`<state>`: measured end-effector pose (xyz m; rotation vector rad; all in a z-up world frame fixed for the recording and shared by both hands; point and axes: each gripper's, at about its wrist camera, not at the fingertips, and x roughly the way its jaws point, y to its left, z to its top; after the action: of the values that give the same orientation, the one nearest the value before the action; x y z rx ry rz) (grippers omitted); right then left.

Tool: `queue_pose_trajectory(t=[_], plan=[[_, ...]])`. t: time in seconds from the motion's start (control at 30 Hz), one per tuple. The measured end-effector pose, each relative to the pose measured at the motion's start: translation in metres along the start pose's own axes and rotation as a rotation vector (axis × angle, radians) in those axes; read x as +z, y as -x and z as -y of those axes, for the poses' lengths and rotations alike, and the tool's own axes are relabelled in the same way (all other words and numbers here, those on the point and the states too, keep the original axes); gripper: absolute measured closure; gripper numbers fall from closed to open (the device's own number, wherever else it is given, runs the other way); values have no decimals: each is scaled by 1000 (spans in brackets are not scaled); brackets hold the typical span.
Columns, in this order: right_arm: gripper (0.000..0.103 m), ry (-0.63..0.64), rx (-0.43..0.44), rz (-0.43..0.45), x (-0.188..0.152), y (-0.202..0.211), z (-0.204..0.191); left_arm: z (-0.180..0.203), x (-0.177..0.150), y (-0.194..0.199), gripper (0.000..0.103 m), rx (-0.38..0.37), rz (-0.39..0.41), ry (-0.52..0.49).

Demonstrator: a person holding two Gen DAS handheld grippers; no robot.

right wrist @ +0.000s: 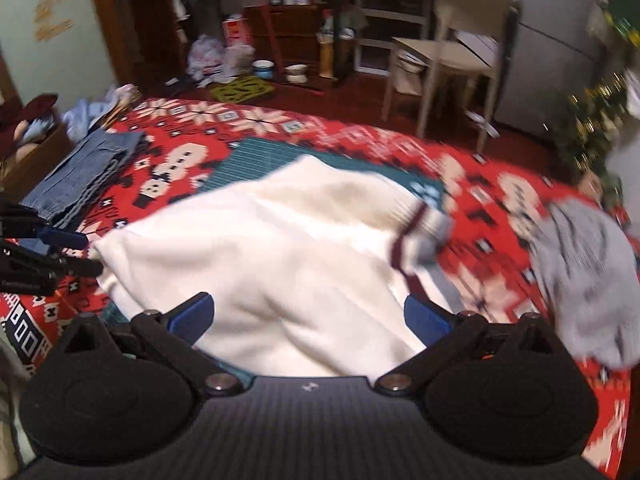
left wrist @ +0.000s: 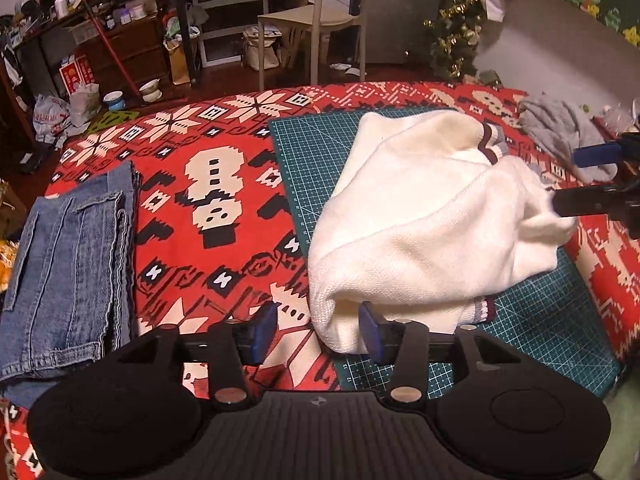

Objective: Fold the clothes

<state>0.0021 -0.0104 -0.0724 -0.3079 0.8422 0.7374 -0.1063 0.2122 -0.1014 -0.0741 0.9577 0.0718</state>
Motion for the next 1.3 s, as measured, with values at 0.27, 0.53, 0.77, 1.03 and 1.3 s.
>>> queue_pose_trajectory(t=[0.27, 0.53, 0.77, 1.03, 1.3], plan=[[1, 131, 33, 99, -14, -23, -55, -15, -12, 5, 43, 16, -2, 50], [2, 251, -14, 23, -35, -45, -73, -10, -20, 4, 42, 29, -31, 22], [58, 236, -26, 6, -30, -58, -64, -2, -24, -2, 40, 11, -45, 13], [82, 116, -23, 51, -12, -32, -27, 7, -19, -9, 40, -27, -47, 17], [85, -44, -91, 93, 2, -11, 32, 22, -17, -16, 40, -52, -58, -10]])
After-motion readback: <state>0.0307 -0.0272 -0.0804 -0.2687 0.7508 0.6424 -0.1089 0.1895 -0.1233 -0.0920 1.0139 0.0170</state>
